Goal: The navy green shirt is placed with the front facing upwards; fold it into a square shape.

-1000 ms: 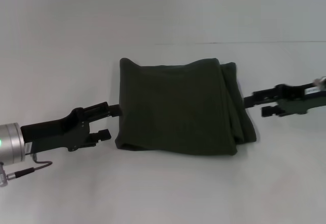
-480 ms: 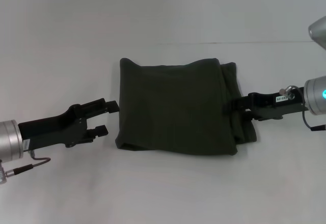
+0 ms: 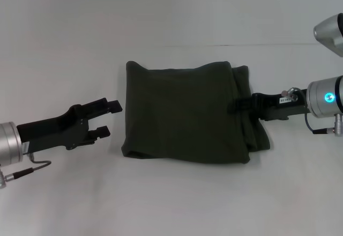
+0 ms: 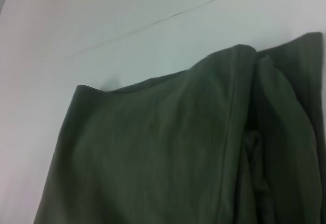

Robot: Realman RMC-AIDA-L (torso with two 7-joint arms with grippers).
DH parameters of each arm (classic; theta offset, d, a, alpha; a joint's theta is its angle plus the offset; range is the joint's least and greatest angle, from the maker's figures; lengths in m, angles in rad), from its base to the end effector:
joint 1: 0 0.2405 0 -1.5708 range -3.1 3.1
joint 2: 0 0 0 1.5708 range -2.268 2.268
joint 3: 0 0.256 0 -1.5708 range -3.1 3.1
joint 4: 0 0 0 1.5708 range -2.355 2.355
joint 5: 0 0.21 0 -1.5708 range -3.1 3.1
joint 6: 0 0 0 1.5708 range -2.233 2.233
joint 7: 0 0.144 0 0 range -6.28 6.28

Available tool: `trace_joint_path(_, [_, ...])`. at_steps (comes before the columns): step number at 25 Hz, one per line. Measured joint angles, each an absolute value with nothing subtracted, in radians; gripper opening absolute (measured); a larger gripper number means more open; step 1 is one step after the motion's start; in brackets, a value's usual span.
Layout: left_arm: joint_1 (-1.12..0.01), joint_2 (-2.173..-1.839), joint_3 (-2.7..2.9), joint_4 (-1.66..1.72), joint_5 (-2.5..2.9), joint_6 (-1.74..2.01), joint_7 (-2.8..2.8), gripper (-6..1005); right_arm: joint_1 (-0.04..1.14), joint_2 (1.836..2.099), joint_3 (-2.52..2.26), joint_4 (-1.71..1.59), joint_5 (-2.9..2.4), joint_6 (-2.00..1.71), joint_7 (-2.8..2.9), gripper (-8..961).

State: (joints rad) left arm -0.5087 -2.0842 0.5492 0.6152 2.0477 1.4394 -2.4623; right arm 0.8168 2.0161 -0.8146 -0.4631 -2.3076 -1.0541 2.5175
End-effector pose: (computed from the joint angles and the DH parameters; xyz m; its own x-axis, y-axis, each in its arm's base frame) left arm -0.2934 0.3344 0.0051 -0.1920 0.8616 0.4699 0.9295 0.0060 0.3688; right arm 0.2540 0.4169 -0.0240 0.1816 -0.9051 -0.3845 -0.9806 -0.1376 -0.1393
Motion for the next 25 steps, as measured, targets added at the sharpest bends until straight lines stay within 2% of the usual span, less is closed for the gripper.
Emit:
trace_joint_path(18, [-0.522, -2.078, 0.549, 0.612, 2.048, 1.415, -2.459, 931, 0.845, 2.023, -0.854, -0.433, -2.303, -1.005, 2.533, 801])
trace_joint_path(25, [-0.523, -2.079, 0.549, 0.612, 2.041, 1.413, -2.457, 932, 0.849, 2.024, -0.861, -0.435, -2.305, -1.002, 2.541, 672])
